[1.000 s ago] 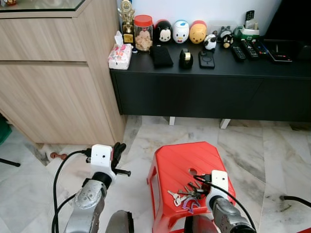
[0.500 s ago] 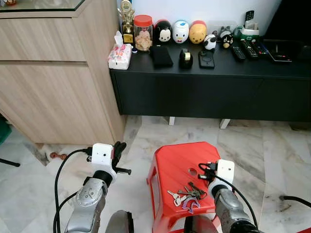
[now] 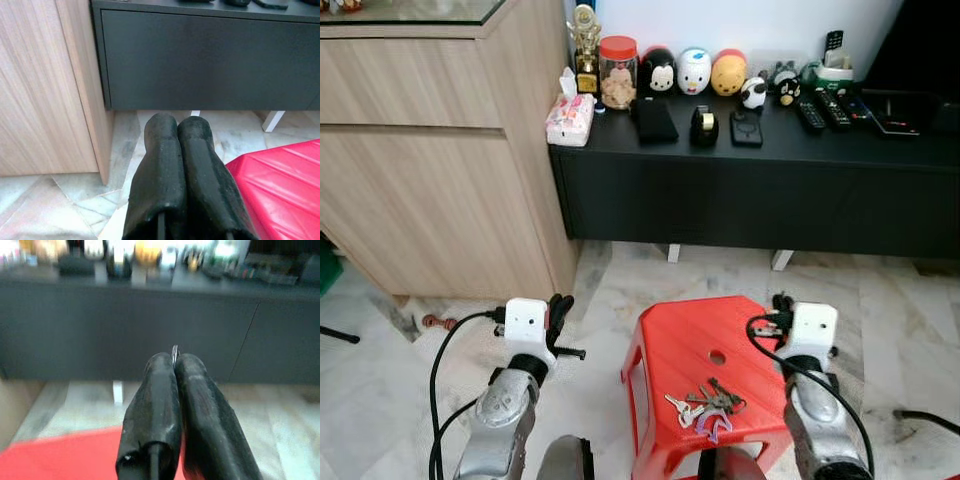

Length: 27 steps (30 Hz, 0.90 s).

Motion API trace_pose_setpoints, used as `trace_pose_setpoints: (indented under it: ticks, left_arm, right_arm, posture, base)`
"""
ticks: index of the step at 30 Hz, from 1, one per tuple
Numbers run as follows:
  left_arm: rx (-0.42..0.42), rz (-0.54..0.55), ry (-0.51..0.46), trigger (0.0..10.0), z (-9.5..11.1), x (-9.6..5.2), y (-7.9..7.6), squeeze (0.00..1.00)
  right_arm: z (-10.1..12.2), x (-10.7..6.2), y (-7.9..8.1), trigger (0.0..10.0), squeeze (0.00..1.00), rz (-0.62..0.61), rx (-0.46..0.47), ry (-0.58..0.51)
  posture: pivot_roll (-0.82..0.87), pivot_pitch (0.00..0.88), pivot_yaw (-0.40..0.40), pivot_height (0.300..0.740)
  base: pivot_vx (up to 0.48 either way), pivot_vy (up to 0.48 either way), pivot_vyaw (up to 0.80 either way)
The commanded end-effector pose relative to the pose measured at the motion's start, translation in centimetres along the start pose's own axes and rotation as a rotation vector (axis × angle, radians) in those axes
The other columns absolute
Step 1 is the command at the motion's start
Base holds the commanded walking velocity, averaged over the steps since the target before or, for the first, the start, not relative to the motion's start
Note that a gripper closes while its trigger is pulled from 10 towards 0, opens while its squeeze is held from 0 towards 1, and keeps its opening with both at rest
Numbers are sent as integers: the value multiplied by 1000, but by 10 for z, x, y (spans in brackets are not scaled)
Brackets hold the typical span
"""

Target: Hang keys on a hook

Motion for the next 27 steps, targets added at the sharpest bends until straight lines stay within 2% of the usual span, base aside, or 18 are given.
trace_pose_setpoints:
  ticks: [1, 6, 10, 14, 27]
  left_arm:
    - [0, 13, 16, 10000, -6, -2, 2, 0]
    - [1, 30, 27, 10000, -11, -6, 6, 0]
    - [-1, 21, 40, 10000, -17, -9, 6, 0]
    - [2, 8, 53, 10000, -22, -11, 4, 0]
    - [3, -2, 56, 10000, -24, -11, 3, 0]
  right_arm:
    - [12, 1, -2, 10000, 0, -14, 14, -54]
    - [24, -1, 0, 10000, 0, -27, 33, -98]
    - [22, -6, 3, 10000, 0, -34, 50, -70]
    - [15, -8, 4, 10000, 0, -61, 106, -20]
    - [15, -5, 6, 10000, 0, -49, 123, 15]
  posture:
    - [142, 9, -61, 632]
    - [150, 0, -63, 632]
    - [147, 0, -55, 632]
    - [147, 0, -52, 632]
    - [152, 0, -51, 632]
  base:
    - [0, 0, 0]
    - [0, 0, 0]
    - [0, 0, 0]
    - [0, 0, 0]
    - [0, 0, 0]
Point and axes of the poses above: a point about 5 cm out from each wrist's last joint towards the gripper, its own x axis pointing out of the wrist towards the gripper, its own z axis along the axis of the wrist's last joint, y = z × x, the point moved 3 cm from there along x, pointing out of the wrist towards the gripper, and after that the axes turned 6 degrees about -x, right-handed, at the moved point
